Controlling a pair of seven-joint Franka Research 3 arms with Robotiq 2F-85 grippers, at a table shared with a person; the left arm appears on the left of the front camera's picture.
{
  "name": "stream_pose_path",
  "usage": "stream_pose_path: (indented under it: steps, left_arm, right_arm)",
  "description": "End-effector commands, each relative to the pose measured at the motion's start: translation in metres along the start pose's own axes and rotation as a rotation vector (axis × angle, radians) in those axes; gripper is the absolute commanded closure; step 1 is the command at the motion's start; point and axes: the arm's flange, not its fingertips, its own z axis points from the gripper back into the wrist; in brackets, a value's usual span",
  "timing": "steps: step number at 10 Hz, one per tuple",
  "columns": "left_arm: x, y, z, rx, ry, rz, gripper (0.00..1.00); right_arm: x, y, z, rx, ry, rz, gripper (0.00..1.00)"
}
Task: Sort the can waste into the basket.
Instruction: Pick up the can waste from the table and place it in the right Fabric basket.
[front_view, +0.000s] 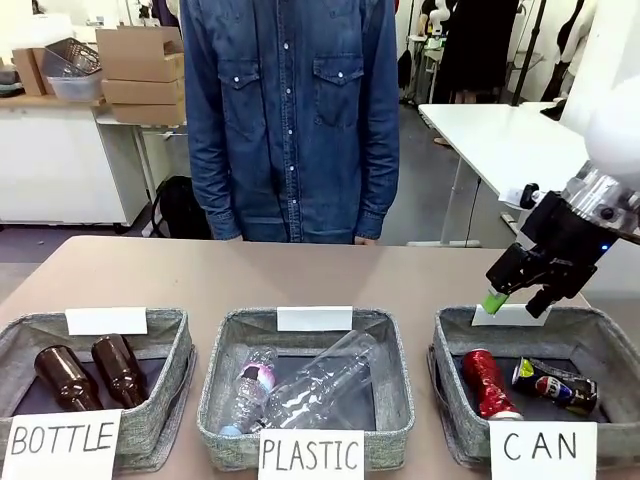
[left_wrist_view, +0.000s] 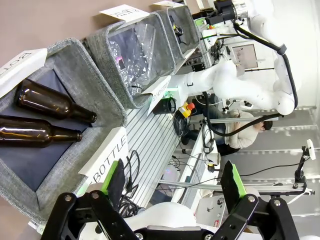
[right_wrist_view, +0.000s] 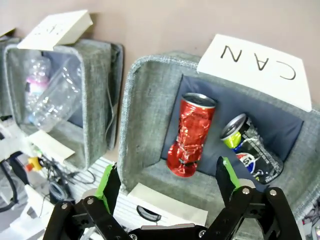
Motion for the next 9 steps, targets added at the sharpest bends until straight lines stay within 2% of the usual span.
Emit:
stream_pose_path:
  steps: [1,3,4,5,6,7,8,9]
  left_arm:
    - [0.0,-0.002,0.0,-0.016,-0.006,-0.008,0.0]
    - [0.0,-0.002,0.0,-0.016,-0.006,-0.008,0.0]
    - [0.0,-0.002,0.0,-0.016,-0.006,-0.008,0.0]
    - [0.0,-0.002,0.0,-0.016,-0.006,-0.008,0.0]
    - [0.0,-0.002,0.0,-0.016,-0.006,-0.008,0.0]
    - [0.0,-0.002,0.0,-0.016,-0.006,-0.008,0.0]
    - [0.0,-0.002,0.0,-0.016,-0.006,-0.008,0.0]
    - [0.0,-0.002,0.0,-0.016,-0.006,-0.008,0.0]
  right_arm:
    - [-0.029,-0.009,-0.026,-0.001,-0.014,-0.002,0.0]
    - [-0.029,-0.01,-0.025,0.026,-0.033,-0.002,0.0]
    - [-0.028,-0.012,-0.02,0.094,-0.097,0.007,0.0]
    - [-0.03,-0.011,-0.009,0.299,-0.23,0.085,0.0]
    - [-0.036,-0.01,0.009,0.741,-0.342,0.229,0.0]
    - [-0.039,-0.017,0.024,1.024,-0.496,0.28,0.0]
    - [-0.042,-0.024,0.031,1.232,-0.574,0.319,0.0]
    - [-0.041,-0.03,0.03,1.312,-0.588,0.271,0.0]
